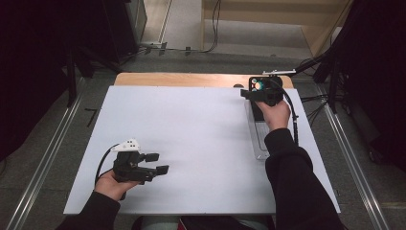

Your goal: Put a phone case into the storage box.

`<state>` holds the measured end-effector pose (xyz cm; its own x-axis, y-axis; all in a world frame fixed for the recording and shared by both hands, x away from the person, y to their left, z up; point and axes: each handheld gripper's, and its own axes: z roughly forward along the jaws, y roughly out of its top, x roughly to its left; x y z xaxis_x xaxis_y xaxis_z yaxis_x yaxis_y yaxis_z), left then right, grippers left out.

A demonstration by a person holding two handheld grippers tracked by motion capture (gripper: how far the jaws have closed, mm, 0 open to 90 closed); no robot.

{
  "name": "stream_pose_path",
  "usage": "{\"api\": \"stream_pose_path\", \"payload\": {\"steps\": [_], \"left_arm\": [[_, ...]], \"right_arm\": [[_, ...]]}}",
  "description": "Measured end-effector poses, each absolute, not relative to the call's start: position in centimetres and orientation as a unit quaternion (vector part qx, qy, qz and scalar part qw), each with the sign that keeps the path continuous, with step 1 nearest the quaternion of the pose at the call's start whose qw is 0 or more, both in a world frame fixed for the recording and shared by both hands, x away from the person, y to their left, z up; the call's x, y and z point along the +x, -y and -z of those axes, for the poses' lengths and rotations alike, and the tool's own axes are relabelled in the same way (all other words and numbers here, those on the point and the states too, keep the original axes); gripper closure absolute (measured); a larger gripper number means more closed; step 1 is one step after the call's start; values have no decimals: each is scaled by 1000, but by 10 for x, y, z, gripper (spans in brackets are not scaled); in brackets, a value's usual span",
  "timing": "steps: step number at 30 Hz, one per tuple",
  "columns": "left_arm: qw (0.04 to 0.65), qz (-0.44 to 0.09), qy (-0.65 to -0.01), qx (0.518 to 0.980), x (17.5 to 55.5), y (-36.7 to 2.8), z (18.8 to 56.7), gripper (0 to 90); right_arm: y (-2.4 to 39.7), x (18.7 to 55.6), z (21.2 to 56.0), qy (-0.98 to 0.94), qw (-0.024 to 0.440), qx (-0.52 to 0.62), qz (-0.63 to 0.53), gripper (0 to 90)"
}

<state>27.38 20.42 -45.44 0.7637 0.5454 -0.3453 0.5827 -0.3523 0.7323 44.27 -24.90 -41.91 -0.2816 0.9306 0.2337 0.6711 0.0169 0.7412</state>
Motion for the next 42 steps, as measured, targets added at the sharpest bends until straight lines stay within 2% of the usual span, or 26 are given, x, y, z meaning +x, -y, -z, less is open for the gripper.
{"api": "stream_pose_path", "payload": {"steps": [5, 8, 21, 23, 29, 34, 42], "left_arm": [[454, 22, -344, 822, 274, -204, 454, 303], [453, 24, -344, 822, 275, -205, 455, 302], [457, 24, -348, 818, 275, -208, 453, 302], [457, 25, -348, 818, 275, -208, 453, 302], [459, 26, -345, 819, 275, -210, 452, 302], [460, 28, -344, 818, 275, -211, 451, 302], [461, 31, -342, 819, 275, -210, 450, 302]], "right_arm": [[242, 432, 415, -710, 143, 555, -409, 17], [238, 425, 412, -721, 135, 542, -409, 67], [223, 391, 410, -753, 92, 495, -424, 69], [221, 383, 410, -755, 97, 491, -423, 158], [216, 371, 412, -768, 79, 475, -423, 161], [211, 354, 413, -779, 70, 454, -426, 218], [204, 329, 415, -799, 49, 411, -436, 222]]}}
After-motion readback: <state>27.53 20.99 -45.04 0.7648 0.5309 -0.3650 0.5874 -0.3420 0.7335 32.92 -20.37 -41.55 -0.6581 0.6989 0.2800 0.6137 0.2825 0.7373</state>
